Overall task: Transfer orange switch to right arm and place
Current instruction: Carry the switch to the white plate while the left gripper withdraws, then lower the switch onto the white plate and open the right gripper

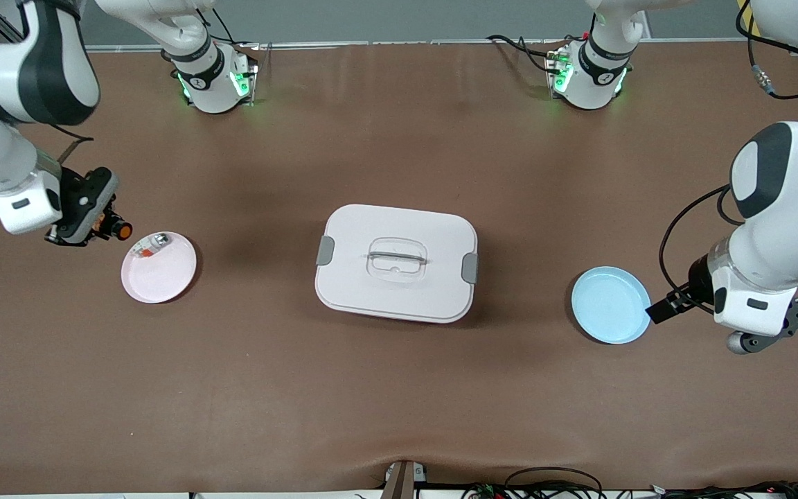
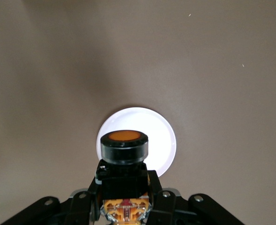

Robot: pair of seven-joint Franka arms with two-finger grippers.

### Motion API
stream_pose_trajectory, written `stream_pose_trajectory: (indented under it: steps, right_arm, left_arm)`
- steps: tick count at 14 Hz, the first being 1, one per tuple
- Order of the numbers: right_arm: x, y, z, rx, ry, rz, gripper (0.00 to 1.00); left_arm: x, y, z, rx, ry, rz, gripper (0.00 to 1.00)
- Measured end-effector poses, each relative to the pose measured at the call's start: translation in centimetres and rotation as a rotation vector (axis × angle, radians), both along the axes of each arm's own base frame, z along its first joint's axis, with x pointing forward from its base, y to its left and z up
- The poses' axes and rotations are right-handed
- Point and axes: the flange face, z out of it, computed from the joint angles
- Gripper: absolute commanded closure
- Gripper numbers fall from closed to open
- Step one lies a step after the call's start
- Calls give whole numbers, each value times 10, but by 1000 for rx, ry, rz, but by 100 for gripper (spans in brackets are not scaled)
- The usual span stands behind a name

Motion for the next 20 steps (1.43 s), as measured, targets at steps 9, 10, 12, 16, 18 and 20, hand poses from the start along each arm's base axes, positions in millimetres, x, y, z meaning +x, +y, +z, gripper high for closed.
stream_pose_trajectory:
  steps: [9, 10, 12, 16, 18, 20]
  right_arm:
    - [8, -67, -142, -28, -18, 103, 100]
    - [11, -70, -157, -30, -22, 102, 100]
    - [14, -71, -180, -35, -37, 106, 100]
    - [15, -67, -211, -37, -44, 116, 100]
    - [15, -66, -220, -37, -42, 118, 100]
    - [11, -65, -229, -34, -27, 119, 100]
  left_arm:
    - [-61, 34, 106, 64, 47, -226, 0]
    - [-67, 36, 114, 69, 54, -273, 0]
    - [-76, 42, 125, 70, 56, -326, 0]
    - [-100, 59, 141, 6, 48, -329, 0]
    - [-113, 66, 145, 0, 52, -336, 0]
    - [-125, 67, 147, 1, 54, -337, 0]
